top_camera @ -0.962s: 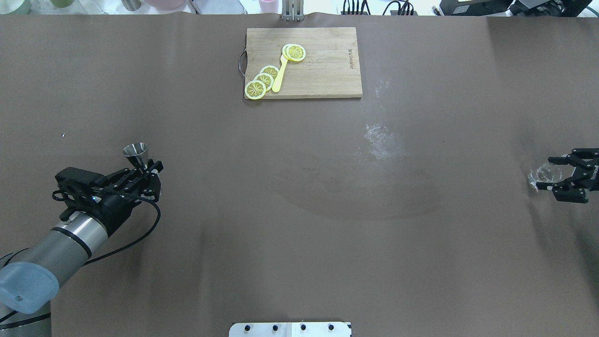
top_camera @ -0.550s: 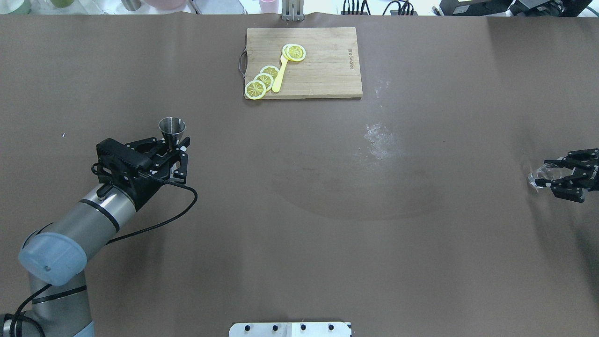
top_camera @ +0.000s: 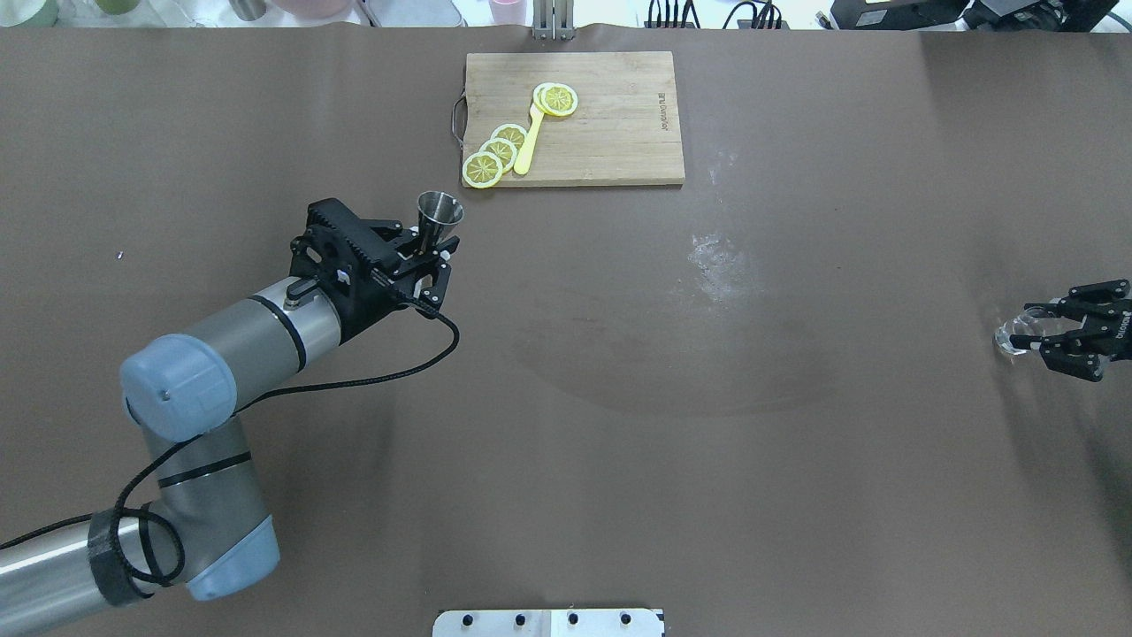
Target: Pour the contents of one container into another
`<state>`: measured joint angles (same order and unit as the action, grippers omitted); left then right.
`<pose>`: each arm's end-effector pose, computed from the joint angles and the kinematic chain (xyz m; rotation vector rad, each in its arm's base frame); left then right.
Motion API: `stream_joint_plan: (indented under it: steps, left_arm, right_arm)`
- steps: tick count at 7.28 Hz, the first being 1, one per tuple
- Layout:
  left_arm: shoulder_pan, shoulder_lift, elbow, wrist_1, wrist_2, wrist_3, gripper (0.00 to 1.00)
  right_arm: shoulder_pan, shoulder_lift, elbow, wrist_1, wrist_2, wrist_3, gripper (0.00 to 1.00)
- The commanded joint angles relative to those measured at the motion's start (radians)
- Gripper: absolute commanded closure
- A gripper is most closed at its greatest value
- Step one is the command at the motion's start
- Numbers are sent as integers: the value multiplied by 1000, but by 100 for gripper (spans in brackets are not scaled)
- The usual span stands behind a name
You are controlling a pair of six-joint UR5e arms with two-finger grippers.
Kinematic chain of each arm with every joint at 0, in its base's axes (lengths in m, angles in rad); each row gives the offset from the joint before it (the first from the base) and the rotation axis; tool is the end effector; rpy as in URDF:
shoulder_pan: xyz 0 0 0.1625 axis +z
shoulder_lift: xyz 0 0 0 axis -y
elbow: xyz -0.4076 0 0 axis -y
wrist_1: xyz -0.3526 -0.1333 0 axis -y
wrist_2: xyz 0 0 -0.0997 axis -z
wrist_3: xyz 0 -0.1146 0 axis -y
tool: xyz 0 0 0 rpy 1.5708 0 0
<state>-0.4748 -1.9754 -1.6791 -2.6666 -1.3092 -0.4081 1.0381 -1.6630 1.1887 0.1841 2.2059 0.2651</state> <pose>0.4365 -0.4076 0.2603 1.3102 0.9474 0.3221 -0.1434 -0.3718 0.6603 0.9375 -0.9934 -0.6308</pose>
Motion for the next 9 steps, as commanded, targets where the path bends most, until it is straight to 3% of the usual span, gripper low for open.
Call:
stream_joint_plan:
  steps: [1, 4, 5, 7, 9]
  left_arm:
    - [-60, -127, 126, 2, -176, 113, 100]
    - [-99, -246, 261, 2, -391, 234, 100]
    - [-106, -278, 297, 1, -462, 253, 100]
    - [-108, -359, 379, -15, -531, 281, 100]
    - [-107, -422, 510, -143, -553, 296, 100]
  right_arm:
    - [14, -14, 40, -2, 15, 2, 100]
    - [-7, 34, 69, -83, 177, -1, 100]
    - [-10, 64, 74, -89, 179, -3, 100]
    - [-38, 156, 115, -246, 189, -7, 100]
    - [-61, 229, 210, -459, 187, -52, 100]
